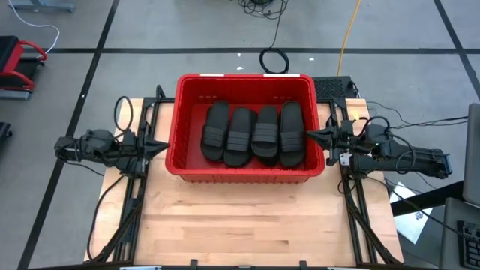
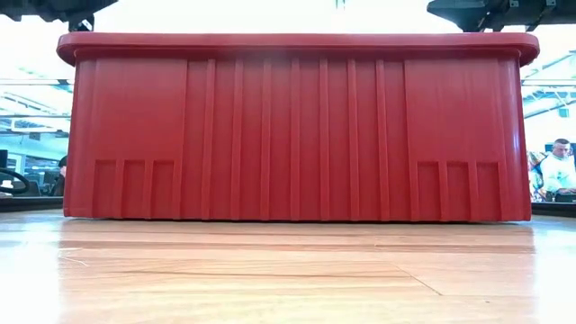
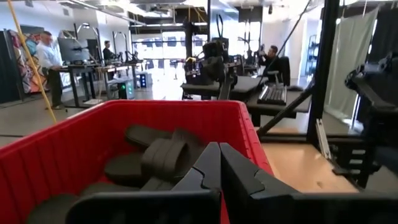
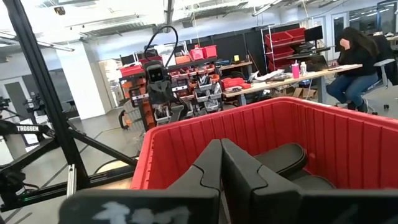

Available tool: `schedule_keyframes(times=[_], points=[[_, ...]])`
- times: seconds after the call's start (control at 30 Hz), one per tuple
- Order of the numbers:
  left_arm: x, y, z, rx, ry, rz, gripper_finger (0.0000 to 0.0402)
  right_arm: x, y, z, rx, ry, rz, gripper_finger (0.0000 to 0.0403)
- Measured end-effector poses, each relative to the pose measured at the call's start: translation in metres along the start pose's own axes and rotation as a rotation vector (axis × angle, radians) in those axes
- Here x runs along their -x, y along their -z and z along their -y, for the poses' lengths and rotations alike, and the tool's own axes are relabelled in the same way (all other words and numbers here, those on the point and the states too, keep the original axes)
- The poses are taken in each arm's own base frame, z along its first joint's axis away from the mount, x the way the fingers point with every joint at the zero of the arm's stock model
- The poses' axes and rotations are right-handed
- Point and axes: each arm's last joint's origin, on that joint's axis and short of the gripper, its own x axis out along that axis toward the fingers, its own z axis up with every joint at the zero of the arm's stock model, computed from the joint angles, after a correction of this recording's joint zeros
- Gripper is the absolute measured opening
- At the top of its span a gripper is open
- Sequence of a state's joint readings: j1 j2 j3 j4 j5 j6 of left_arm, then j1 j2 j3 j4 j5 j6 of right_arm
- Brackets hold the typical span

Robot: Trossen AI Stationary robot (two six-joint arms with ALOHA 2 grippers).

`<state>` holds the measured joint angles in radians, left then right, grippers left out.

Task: Pick and place slides into bin
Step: Return to Home Position

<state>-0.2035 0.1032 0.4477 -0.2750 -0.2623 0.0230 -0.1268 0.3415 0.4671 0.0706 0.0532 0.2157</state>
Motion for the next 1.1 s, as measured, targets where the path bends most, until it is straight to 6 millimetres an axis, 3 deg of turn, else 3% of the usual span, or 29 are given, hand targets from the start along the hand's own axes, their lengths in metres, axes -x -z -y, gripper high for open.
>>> schedule_keyframes(times=[0.23,1.1], points=[[0.012,0.004,-0.003,0.074,0.009,0.081,0.0000,0.000,0.000,0.000,0.000,0.000,-0.001,0.0000],[0.012,0.008,-0.004,0.080,-0.043,0.026,0.0005,0.000,0.009,0.002,-0.080,0.023,-0.093,0.0000]])
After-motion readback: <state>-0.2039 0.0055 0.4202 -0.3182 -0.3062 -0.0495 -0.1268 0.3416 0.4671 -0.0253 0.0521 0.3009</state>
